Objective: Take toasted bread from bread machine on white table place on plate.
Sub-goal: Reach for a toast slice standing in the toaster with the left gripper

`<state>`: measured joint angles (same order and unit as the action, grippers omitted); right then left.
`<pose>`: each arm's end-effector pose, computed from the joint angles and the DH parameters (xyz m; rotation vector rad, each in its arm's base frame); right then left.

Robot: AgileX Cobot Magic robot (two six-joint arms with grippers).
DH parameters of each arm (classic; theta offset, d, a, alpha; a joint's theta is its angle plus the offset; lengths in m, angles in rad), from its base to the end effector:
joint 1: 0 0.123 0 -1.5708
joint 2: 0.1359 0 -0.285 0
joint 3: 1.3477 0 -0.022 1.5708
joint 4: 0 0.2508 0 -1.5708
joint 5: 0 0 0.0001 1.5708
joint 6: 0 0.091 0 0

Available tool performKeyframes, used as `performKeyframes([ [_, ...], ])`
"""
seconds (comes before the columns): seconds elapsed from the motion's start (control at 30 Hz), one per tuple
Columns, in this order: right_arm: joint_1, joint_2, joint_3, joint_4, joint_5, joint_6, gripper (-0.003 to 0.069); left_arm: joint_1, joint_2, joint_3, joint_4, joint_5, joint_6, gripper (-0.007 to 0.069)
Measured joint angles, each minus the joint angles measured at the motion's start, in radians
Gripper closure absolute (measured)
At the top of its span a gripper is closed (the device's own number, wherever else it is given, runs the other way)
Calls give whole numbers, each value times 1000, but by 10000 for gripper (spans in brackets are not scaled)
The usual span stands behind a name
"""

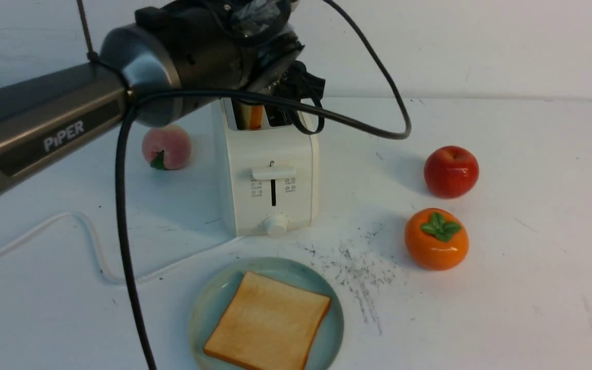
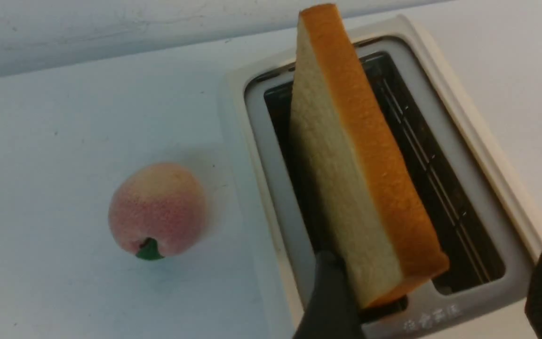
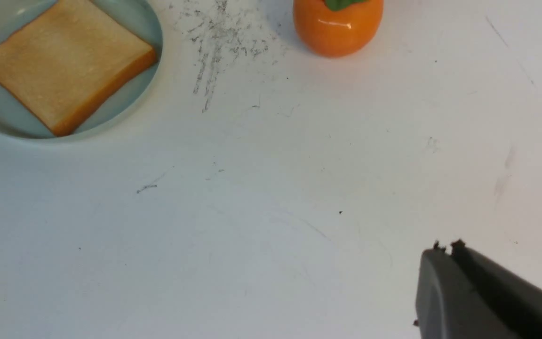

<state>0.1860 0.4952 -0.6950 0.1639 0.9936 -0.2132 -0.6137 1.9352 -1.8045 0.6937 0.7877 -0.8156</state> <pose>0.0695 0.0257 0.3251 -0.4210 2.2309 0.1889 0.3918 -0.2255 0.3318 0.1168 2.1806 0.0305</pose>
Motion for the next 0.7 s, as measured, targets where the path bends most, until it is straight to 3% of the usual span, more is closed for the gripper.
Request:
performKeyframes([
  [0.7, 0, 0, 0, 7, -3, 3, 631, 0, 100, -1, 145, -41, -51, 110],
])
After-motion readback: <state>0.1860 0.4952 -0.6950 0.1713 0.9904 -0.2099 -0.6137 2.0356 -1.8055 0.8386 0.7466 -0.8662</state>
